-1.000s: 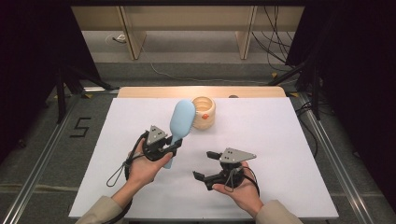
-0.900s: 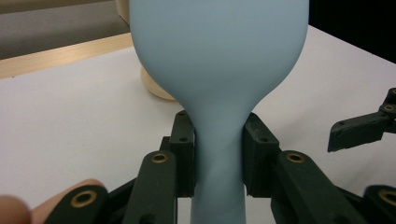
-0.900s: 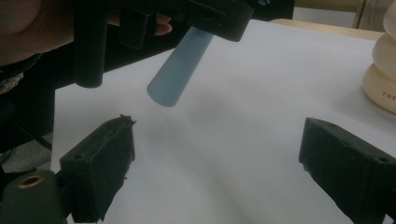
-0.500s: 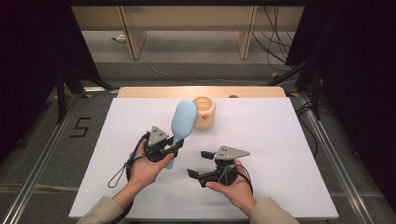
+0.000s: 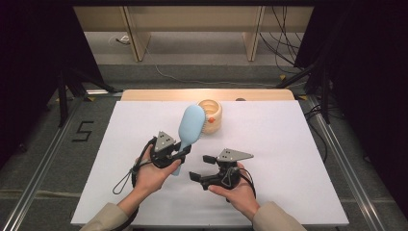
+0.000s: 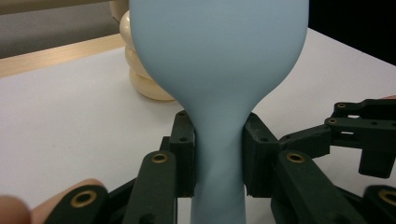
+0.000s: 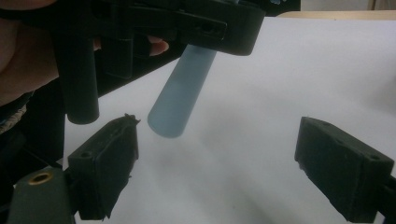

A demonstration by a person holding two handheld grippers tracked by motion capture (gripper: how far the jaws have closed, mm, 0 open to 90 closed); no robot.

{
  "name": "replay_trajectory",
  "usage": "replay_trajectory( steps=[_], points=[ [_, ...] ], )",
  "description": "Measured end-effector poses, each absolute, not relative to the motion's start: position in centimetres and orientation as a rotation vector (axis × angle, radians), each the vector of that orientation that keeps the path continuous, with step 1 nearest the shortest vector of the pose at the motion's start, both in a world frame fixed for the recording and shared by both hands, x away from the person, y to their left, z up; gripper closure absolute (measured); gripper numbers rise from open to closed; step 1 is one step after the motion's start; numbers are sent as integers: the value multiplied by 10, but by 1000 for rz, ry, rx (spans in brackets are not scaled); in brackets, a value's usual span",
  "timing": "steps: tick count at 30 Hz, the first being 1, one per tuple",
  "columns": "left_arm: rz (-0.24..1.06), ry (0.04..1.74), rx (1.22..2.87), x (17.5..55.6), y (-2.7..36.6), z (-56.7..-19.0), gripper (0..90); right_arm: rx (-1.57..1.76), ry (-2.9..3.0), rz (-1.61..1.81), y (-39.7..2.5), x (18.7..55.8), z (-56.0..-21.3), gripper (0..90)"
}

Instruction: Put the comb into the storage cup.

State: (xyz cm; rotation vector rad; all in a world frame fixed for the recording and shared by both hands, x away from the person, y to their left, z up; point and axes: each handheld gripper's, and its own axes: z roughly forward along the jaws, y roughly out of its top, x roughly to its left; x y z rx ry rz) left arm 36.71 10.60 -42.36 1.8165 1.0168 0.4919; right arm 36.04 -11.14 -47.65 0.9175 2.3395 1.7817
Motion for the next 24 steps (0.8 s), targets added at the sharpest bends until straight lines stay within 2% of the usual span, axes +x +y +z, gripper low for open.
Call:
replay_trajectory(
  steps=[24],
  points=[
    [467,1004,1812,364,99,-426,692,961,2331,1794,-98,370,-481,146]
  ],
)
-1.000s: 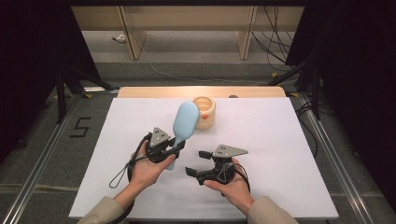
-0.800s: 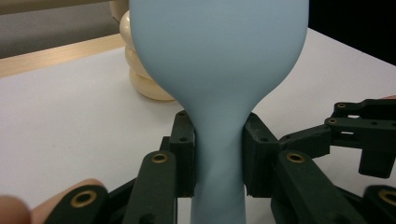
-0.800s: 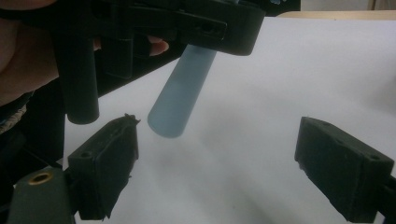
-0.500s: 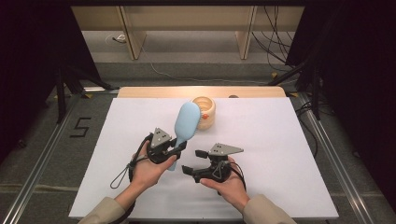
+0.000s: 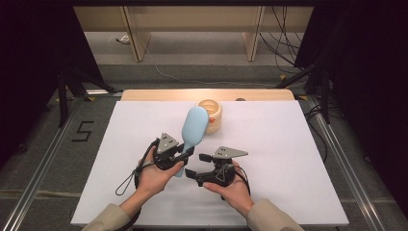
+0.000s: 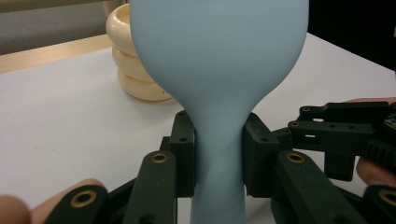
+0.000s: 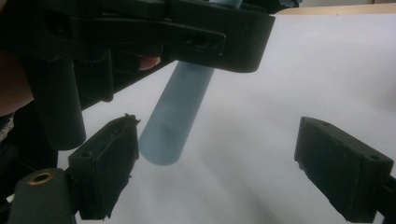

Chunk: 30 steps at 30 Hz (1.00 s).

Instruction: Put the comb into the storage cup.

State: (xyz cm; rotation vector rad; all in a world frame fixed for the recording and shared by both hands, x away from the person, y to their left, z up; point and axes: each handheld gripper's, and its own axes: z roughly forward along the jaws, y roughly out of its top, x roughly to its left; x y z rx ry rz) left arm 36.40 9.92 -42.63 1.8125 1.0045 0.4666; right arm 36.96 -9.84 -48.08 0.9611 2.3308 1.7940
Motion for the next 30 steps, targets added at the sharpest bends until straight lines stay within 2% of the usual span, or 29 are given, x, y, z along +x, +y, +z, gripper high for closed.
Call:
replay_trajectory(
  steps=[30],
  points=[
    [459,1007,1800,363,97,-429,692,988,2355,1791,-84,374,-484,153]
  ],
)
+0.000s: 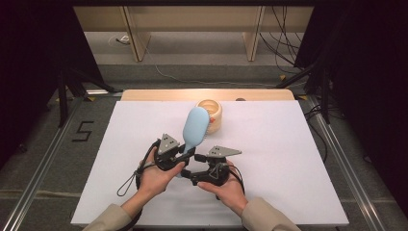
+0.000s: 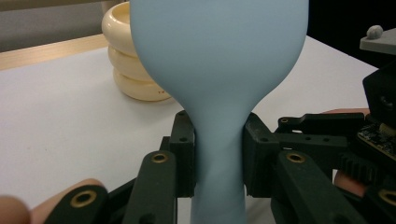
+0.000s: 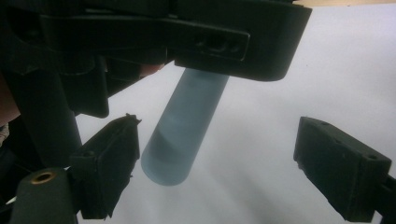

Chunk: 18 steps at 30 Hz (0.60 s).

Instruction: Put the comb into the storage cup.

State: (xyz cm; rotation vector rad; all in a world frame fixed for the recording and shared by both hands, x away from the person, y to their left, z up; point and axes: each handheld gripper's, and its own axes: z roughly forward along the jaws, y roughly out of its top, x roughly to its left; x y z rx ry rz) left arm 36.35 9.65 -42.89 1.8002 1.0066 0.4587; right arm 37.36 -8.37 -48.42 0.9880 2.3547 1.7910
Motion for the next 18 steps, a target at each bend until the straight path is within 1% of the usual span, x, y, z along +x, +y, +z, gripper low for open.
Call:
replay_trajectory(
  steps=[18],
  points=[
    [446,1006,1800,363,95,-431,692,983,2377,1782,-73,377,-489,171]
  ],
)
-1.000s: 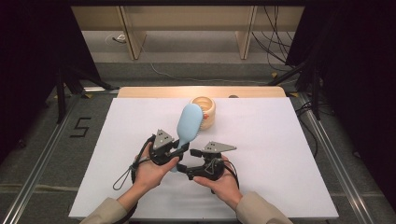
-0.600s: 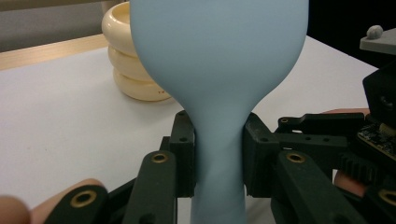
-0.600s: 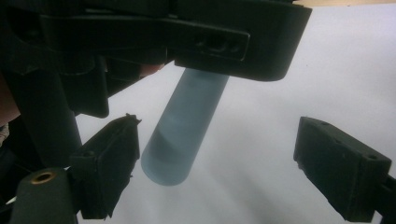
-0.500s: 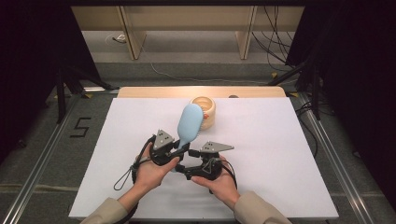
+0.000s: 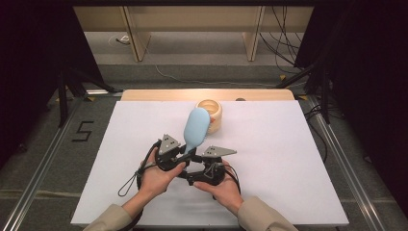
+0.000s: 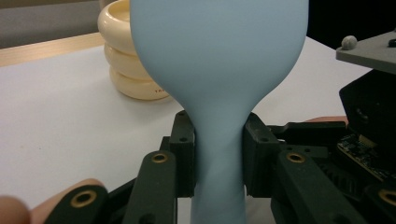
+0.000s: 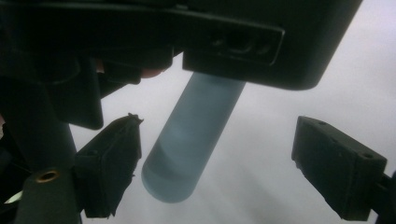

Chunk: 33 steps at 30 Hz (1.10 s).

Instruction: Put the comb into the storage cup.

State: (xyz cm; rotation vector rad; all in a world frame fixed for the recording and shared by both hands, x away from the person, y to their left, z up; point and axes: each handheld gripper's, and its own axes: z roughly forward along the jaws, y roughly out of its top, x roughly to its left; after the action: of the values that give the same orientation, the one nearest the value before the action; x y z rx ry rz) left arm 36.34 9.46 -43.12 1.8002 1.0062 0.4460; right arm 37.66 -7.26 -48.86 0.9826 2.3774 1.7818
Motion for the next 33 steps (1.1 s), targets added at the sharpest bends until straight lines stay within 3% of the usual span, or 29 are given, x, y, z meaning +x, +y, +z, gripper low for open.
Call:
replay_trajectory(
  steps=[21,33],
  points=[
    [442,1010,1788,363,94,-431,692,980,2401,1815,-70,380,-489,330],
    [442,1009,1786,363,93,-431,692,918,2450,1848,-71,378,-487,527]
  ],
)
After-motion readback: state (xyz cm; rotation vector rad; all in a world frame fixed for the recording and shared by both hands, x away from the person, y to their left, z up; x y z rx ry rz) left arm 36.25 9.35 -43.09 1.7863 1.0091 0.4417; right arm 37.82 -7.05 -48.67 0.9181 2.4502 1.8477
